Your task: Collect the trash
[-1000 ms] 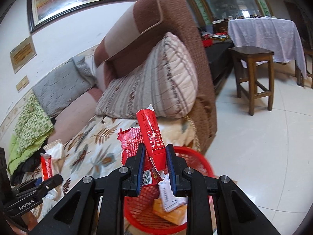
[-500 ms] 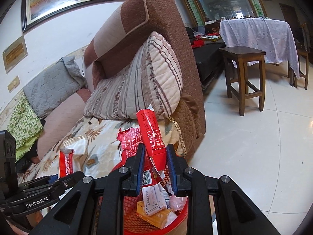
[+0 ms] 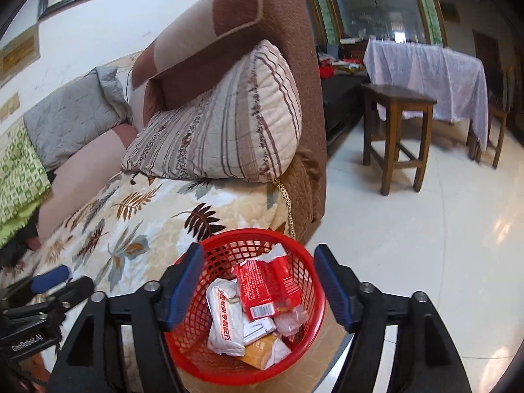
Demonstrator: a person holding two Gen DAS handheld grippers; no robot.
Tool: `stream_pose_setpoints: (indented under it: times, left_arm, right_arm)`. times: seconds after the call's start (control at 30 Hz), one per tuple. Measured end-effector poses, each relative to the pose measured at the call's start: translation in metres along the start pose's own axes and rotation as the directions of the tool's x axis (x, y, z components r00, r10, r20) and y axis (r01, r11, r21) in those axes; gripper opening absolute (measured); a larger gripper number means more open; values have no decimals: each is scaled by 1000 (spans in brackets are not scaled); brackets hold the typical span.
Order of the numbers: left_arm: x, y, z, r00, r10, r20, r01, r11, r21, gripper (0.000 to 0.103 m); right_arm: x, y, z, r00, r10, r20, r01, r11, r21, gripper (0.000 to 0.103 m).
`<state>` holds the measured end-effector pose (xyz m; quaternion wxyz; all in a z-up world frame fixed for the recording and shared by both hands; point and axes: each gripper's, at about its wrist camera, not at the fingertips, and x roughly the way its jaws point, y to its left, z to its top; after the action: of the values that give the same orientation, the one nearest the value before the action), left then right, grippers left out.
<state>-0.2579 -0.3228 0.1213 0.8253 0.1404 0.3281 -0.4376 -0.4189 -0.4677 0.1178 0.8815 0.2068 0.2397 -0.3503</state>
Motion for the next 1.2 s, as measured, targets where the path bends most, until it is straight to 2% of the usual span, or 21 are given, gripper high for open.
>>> stream_pose_setpoints:
  times: [0.17, 0.33, 0.47, 0.6, 0.7, 0.87, 1.1, 1.2]
  left_arm:
    - [-49, 31, -23, 994, 84, 65, -82, 996, -36, 81]
    - [-90, 51, -46, 988, 119, 93, -113, 991, -70, 84]
    - [-118, 62, -61, 978, 174, 115, -165, 983, -78, 86]
    - [-133, 69, -71, 965, 220, 146, -208, 974, -92, 90]
    - [-133, 73, -80, 958, 242, 154, -228, 968, -100, 90]
    - [-121, 67, -91, 950, 268, 162, -259, 963, -75, 91]
    - [-84, 57, -98, 968, 242, 67, -241, 970, -23, 91]
    - [-76, 57, -102, 971, 237, 41, -237, 971, -15, 91]
  right_arm:
    - [-29, 34, -15, 1000, -19, 10, 20, 998, -63, 86]
    - [-59, 58, -34, 1000, 1, 10, 0, 994, -112, 88]
    - [-79, 74, -52, 1000, 10, 14, -8, 992, -127, 91]
    - [-82, 88, -73, 1000, 14, -1, -14, 987, -158, 91]
    - [-80, 95, -84, 1000, 17, -9, -18, 985, -169, 91]
    - [-77, 98, -91, 999, -47, 8, 47, 975, -216, 93]
    - [-59, 80, -96, 993, -98, -62, 87, 982, -166, 94]
    - [-59, 81, -96, 993, -107, -52, 97, 981, -166, 94]
